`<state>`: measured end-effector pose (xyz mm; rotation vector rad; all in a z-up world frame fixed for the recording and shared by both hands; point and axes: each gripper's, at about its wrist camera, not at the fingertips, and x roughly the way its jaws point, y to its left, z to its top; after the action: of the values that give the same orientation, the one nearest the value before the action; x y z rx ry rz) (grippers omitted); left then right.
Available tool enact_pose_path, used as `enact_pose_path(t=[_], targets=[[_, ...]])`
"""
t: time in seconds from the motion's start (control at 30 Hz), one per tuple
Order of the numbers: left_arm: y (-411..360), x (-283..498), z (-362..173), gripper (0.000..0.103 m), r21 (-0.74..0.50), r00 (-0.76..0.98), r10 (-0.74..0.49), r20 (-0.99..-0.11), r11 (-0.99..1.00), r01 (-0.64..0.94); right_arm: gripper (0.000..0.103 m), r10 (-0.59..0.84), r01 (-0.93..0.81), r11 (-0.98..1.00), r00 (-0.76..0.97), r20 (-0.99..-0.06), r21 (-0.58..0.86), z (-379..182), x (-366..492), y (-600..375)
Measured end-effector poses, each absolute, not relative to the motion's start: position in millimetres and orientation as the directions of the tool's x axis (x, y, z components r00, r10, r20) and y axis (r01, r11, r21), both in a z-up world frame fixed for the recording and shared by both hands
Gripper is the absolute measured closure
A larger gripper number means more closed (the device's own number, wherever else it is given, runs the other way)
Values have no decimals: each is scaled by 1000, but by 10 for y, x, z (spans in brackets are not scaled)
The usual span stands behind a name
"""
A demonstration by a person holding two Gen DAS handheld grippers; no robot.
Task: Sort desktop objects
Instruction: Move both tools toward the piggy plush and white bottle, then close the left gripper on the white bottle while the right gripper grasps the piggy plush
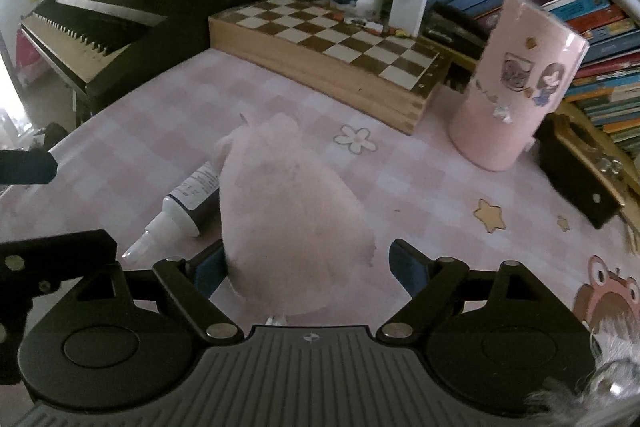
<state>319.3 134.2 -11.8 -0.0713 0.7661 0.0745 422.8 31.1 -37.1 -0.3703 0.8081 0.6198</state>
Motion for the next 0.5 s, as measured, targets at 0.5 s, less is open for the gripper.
enact_pose_path(t=[0.5], targets=[[1396,3517,-288,30,-68,685,40,-727,989,-130,39,300,-511,857,606,-737,-71,-291,4218,17]])
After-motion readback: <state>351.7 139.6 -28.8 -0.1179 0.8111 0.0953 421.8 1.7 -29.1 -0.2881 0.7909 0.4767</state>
